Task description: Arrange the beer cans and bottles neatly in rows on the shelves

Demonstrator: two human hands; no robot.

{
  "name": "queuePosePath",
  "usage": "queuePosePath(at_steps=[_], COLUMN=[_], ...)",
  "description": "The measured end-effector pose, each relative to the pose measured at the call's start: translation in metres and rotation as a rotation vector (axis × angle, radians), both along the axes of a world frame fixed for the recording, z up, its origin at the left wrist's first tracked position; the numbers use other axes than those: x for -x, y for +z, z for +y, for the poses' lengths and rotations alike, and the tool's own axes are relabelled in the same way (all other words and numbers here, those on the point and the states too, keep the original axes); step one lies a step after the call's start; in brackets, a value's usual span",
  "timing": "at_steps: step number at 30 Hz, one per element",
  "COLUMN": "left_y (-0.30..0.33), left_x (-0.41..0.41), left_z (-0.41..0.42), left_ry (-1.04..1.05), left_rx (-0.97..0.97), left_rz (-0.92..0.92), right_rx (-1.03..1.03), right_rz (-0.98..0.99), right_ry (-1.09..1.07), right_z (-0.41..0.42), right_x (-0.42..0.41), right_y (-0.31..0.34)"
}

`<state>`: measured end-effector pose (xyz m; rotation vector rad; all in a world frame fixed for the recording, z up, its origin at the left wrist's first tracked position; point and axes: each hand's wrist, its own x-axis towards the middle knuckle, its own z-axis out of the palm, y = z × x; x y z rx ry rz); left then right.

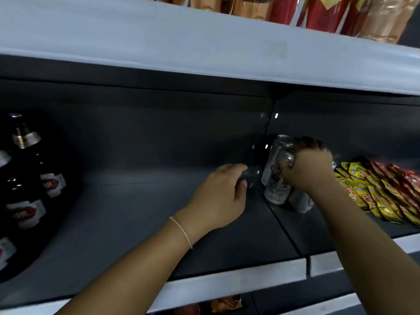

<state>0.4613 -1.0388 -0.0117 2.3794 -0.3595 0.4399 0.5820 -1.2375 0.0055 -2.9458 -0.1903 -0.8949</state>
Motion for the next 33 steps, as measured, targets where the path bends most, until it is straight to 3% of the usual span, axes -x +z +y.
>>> queuePosePath(at_steps=[6, 17, 26, 33], left_y=[-0.003, -0.015, -0.027, -0.038], left_x=[-0.017, -0.038, -0.032, -0.008], left_z=[-0.011, -0.03, -0.004, 0.051], left_ry=[0.03, 0.033, 0.111, 0.127], left_rx=[-0.008, -0.021, -0.055, 0.18], left_rz=[0.013, 0.021, 0.074, 0.113], right_rx=[0.162, 0.059, -0.449, -0.75], right_rz=[0.098, 0.009, 0.098, 0.143], right_ry=[-0.047, 0.072, 0.552, 0.758], right_z=[-0.007, -0.002, 0.032, 0.099], right_x=[-0.017, -0.021, 0.009, 0.046], right_y=[-0.007, -0.018, -0.017, 0.007])
